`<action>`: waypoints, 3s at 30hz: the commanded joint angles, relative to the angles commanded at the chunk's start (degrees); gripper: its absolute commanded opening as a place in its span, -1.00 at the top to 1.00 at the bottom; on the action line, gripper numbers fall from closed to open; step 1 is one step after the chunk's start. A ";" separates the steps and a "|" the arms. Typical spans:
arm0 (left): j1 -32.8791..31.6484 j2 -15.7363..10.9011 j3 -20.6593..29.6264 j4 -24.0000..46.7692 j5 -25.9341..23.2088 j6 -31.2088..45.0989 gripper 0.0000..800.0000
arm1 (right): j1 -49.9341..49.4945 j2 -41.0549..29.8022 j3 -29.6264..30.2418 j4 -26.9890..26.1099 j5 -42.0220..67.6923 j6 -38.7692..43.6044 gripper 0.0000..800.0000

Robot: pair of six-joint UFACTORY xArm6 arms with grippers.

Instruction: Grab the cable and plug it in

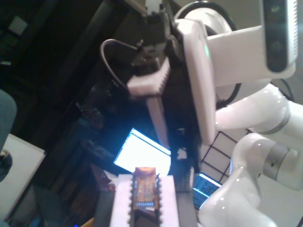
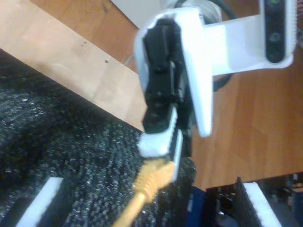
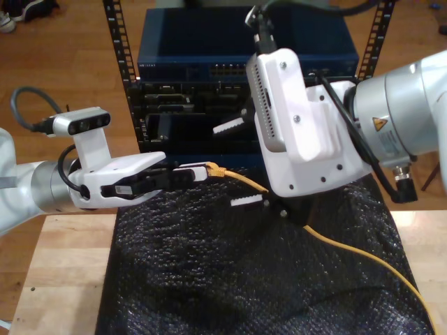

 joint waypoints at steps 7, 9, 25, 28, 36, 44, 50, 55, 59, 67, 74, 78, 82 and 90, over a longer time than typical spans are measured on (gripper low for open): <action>0.00 0.97 0.00 -0.97 1.14 -2.46 0.99 | 1.58 0.00 0.00 0.00 -2.64 0.09 -0.78; 0.00 1.05 0.00 -0.97 1.49 -2.73 0.99 | 2.20 0.00 0.00 0.00 -3.52 0.09 -0.72; 0.00 2.20 0.00 -1.05 3.69 -8.18 0.99 | 3.16 0.09 0.44 0.00 -4.66 0.44 -0.27; 0.00 2.37 0.00 -1.05 3.69 -9.05 0.99 | 3.34 0.09 0.44 0.09 -4.66 0.44 -0.15; 0.00 2.90 0.00 -1.05 4.84 -9.32 0.99 | 3.34 0.09 0.53 0.53 -4.75 0.44 0.18; 0.00 3.08 0.00 -1.05 5.10 -10.11 0.98 | 3.43 0.09 0.53 1.23 -4.75 0.44 0.33; 0.09 3.25 0.00 -2.02 5.54 -10.81 0.99 | 3.43 0.09 0.88 1.32 -4.84 0.44 0.34; 0.09 3.43 0.00 -2.46 6.15 -11.34 0.98 | 3.43 0.09 1.14 1.32 -5.71 0.44 0.35; 0.09 3.52 0.00 -2.46 6.15 -11.34 0.98 | 3.52 0.09 1.14 1.32 -5.71 0.44 0.39; 0.09 3.69 0.09 -2.46 6.15 -11.87 0.98 | 3.60 0.09 1.14 1.32 -5.80 0.53 0.39; 0.09 3.78 0.26 -2.37 6.15 -13.19 0.98 | 4.13 0.09 1.14 1.32 -5.80 0.53 0.28; 0.09 3.78 0.18 -2.46 6.24 -13.19 0.98 | 4.48 0.09 1.14 1.32 -5.71 0.44 0.23; 0.09 3.87 0.26 -2.46 6.33 -13.27 0.98 | 4.48 0.09 1.14 1.41 -5.71 0.53 0.23; 0.00 4.04 0.18 -2.37 6.77 -13.19 0.98 | 4.48 0.09 1.05 1.41 -5.89 0.53 0.38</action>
